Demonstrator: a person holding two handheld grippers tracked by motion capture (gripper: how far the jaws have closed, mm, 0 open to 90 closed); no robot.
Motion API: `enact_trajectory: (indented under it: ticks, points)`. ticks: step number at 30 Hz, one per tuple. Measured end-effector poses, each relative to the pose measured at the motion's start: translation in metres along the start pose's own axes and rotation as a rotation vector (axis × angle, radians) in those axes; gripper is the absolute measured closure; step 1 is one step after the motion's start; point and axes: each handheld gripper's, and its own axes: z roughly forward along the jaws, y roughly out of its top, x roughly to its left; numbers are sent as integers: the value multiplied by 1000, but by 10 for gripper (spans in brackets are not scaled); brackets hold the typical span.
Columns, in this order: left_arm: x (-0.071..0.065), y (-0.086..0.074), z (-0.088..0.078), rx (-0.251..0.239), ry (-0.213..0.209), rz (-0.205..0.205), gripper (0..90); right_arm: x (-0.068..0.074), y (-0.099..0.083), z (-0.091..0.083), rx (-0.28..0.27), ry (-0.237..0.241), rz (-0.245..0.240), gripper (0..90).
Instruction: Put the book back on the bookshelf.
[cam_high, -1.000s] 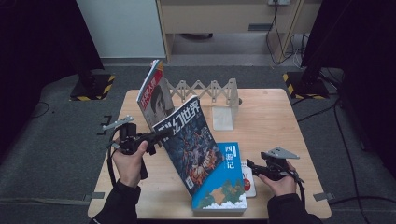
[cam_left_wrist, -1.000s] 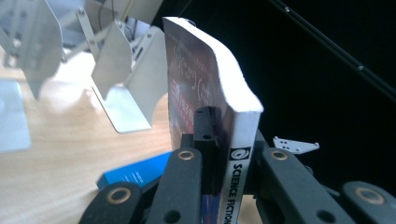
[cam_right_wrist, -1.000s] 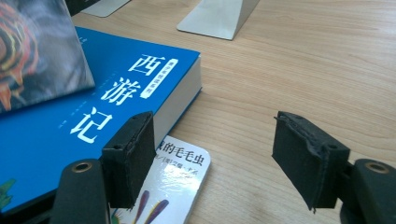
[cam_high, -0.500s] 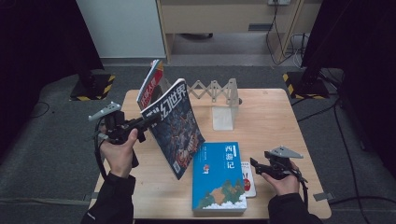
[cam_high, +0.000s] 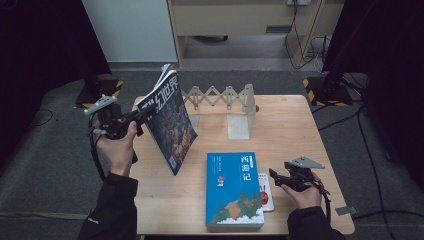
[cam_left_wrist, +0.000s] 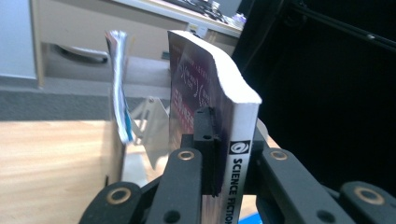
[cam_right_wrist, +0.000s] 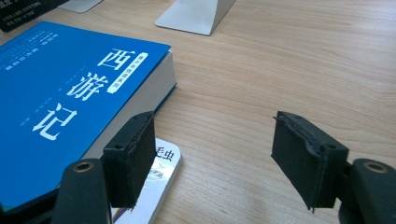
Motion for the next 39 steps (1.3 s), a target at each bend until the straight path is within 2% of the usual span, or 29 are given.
enact_trajectory:
  ticks: [8, 11, 12, 17, 26, 34, 39]
  points:
    - [1, 8, 21, -30, 51, 16, 816, -3, 0, 1, 5, -3, 3, 305]
    - [0, 8, 28, -29, 66, 29, 816, -4, 0, 1, 6, -4, 2, 307]
    - [-1, 9, 35, -24, 81, 42, 816, -5, 0, 2, 9, -4, -1, 309]
    - [-4, 8, 53, -25, 116, 71, 816, -6, 0, 3, 9, -10, -1, 312]
    - [-4, 3, 80, -18, 165, 66, 816, -8, 0, 5, 18, -11, 0, 315]
    - [-4, 1, 98, -37, 240, 122, 816, -9, 0, 5, 21, -9, -5, 317]
    - [1, -2, 109, -40, 276, 131, 816, -9, -1, 5, 23, -10, -5, 319]
